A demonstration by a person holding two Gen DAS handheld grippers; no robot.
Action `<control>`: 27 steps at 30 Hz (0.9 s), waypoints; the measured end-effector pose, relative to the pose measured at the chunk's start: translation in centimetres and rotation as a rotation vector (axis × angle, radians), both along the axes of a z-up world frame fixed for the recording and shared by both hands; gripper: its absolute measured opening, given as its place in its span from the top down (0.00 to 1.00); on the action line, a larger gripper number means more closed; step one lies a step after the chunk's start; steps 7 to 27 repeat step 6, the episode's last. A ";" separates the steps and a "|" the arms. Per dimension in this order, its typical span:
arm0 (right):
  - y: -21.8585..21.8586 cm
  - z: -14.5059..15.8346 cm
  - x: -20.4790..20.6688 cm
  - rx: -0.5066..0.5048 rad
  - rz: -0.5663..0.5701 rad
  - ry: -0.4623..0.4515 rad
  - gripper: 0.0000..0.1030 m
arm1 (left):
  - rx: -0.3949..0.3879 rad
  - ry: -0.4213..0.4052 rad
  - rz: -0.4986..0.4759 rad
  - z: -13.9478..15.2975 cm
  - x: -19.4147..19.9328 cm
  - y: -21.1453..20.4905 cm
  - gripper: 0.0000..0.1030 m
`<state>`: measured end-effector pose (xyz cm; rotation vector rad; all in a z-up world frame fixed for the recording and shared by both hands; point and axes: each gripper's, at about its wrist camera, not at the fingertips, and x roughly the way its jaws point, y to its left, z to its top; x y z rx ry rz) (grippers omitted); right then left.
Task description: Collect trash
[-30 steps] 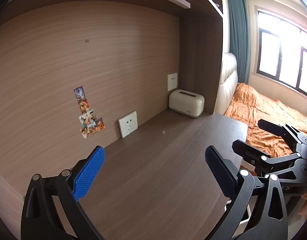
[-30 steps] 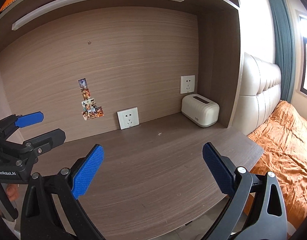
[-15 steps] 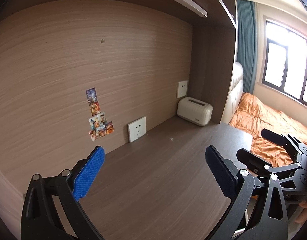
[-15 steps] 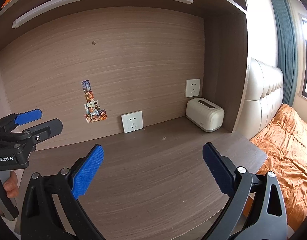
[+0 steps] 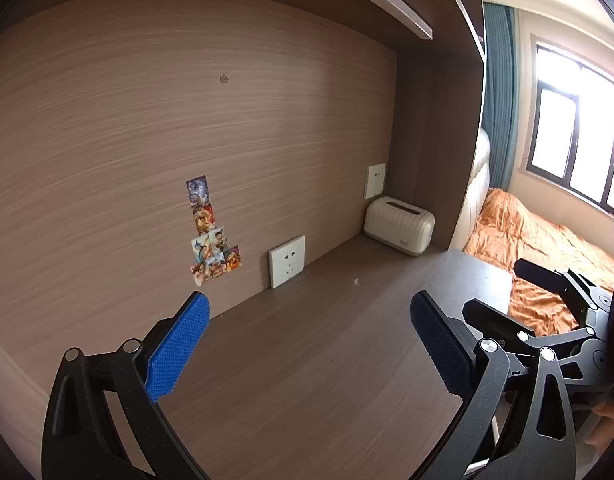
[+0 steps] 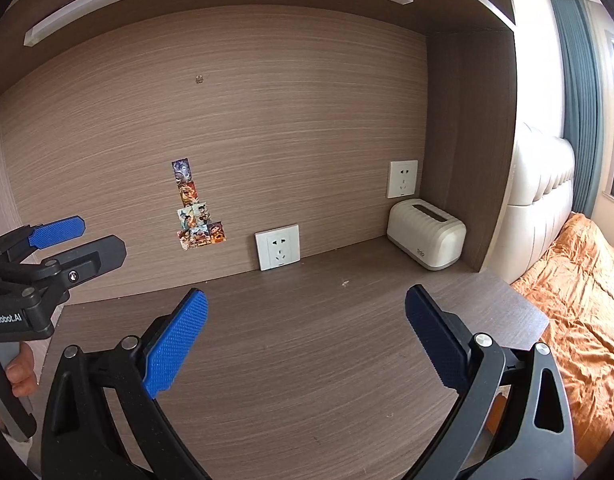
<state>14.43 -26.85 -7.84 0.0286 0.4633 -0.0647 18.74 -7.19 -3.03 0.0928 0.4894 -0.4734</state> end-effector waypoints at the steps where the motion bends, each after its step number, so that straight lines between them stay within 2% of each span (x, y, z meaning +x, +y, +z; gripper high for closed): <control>1: 0.2 -0.1 0.4 0.001 0.004 0.002 0.04 | 0.003 0.000 0.005 0.0 0.2 0.1 0.05; 6: 1.3 -0.3 1.6 0.002 0.027 0.007 0.04 | 0.018 -0.001 0.023 -0.4 0.7 0.8 0.05; 27: 1.3 -0.3 1.6 0.002 0.027 0.007 0.04 | 0.018 -0.001 0.023 -0.4 0.7 0.8 0.05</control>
